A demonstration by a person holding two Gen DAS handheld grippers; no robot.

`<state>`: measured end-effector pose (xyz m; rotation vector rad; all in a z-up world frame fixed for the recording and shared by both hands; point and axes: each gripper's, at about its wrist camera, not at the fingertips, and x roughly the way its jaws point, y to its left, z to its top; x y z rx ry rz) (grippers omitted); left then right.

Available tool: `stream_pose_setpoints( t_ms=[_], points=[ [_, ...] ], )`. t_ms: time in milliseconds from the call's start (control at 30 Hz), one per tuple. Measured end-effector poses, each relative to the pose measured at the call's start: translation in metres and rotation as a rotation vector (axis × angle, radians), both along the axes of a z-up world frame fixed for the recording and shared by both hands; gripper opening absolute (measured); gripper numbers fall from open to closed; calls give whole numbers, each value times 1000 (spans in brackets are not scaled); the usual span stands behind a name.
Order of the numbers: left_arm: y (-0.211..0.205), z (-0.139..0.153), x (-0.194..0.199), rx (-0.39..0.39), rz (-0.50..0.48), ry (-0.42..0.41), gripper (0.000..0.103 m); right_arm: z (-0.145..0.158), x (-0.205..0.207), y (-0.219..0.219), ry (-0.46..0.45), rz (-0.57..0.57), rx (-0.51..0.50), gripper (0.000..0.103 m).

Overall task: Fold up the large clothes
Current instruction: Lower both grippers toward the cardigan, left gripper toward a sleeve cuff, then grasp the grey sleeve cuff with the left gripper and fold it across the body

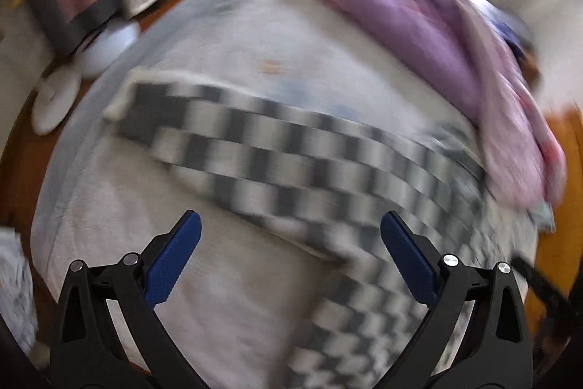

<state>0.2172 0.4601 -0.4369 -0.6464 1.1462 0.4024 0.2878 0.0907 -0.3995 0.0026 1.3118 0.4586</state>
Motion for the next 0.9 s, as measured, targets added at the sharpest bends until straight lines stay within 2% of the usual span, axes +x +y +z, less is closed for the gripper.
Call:
stream_pose_setpoints(
  t_ms=[133, 200, 267, 333, 367, 467, 500, 567, 633, 667, 733, 767, 867, 900],
  points=[
    [96, -59, -27, -94, 253, -10, 98, -37, 2, 38, 60, 17, 28, 28],
    [126, -78, -32, -93, 307, -4, 97, -55, 1, 53, 99, 25, 25, 23],
    [151, -97, -38, -125, 369, -13, 97, -67, -1, 64, 116, 36, 14, 23],
    [168, -115, -38, -148, 394, -12, 88, -80, -3, 74, 135, 48, -2, 23],
    [174, -122, -40, -153, 393, -12, 80, -86, -3, 79, 145, 54, -12, 23],
    [184, -140, -40, -190, 425, -18, 77, -99, 1, 88, 160, 63, -28, 23],
    [187, -143, -39, -192, 427, -29, 71, -102, 2, 90, 159, 68, -32, 23],
    [190, -144, -35, -182, 429, -28, 66, -108, 7, 93, 155, 67, -38, 23],
    [194, -148, -35, -172, 445, -7, 50, -114, 13, 94, 160, 61, -28, 22],
    [197, -151, -34, -168, 456, 10, 30, -117, 16, 95, 162, 58, -25, 20],
    [203, -147, -46, -188, 501, -27, 19, -124, 25, 96, 166, 50, -17, 16],
    [204, -145, -48, -191, 508, -43, 9, -127, 30, 98, 167, 49, -10, 13],
    [202, -129, -57, -201, 496, -107, 9, -141, 41, 102, 181, 47, -17, 9],
    [199, -120, -59, -195, 485, -131, 9, -145, 43, 102, 193, 41, -18, 4]
  ],
)
